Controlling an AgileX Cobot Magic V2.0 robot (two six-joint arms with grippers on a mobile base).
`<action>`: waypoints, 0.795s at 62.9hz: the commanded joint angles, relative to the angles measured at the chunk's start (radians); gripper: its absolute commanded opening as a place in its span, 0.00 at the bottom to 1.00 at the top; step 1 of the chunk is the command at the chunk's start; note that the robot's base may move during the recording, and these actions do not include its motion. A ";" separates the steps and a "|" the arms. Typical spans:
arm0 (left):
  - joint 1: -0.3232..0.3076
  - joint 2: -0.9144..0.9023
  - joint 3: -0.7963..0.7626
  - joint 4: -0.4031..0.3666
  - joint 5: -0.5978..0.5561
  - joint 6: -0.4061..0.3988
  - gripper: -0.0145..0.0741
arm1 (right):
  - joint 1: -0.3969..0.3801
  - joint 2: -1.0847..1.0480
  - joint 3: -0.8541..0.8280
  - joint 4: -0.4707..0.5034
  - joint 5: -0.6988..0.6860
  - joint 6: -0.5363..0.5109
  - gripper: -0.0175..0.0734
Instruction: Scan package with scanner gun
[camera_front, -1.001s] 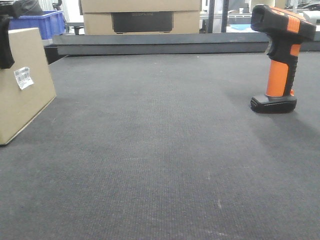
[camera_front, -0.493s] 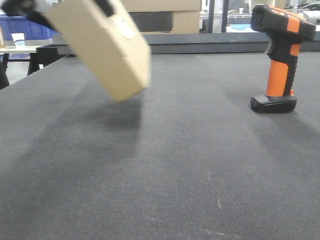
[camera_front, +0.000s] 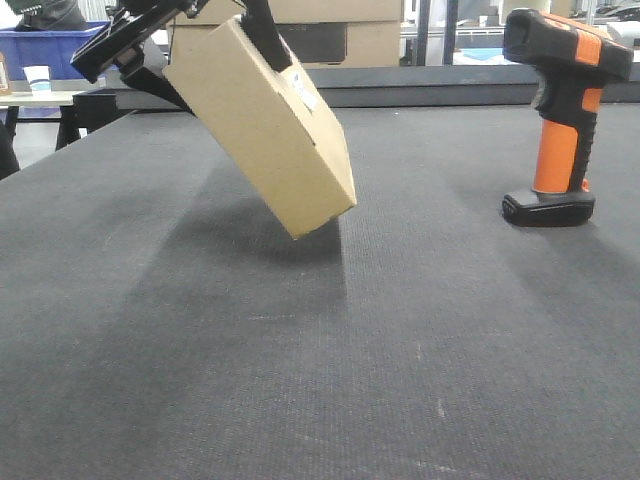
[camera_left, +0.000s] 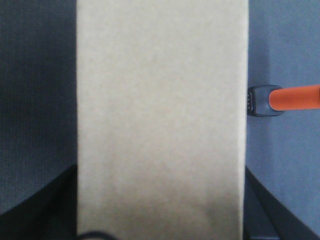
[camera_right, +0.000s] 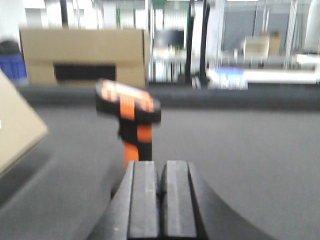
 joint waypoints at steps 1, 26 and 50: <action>-0.005 -0.004 -0.003 -0.010 -0.021 -0.006 0.04 | 0.001 -0.002 -0.042 0.001 -0.045 0.005 0.01; -0.005 -0.004 -0.003 -0.010 -0.026 -0.005 0.04 | 0.001 0.321 -0.402 0.001 0.063 0.005 0.01; -0.005 -0.004 -0.003 0.009 -0.044 -0.003 0.04 | 0.001 0.807 -0.435 0.078 -0.203 0.005 0.01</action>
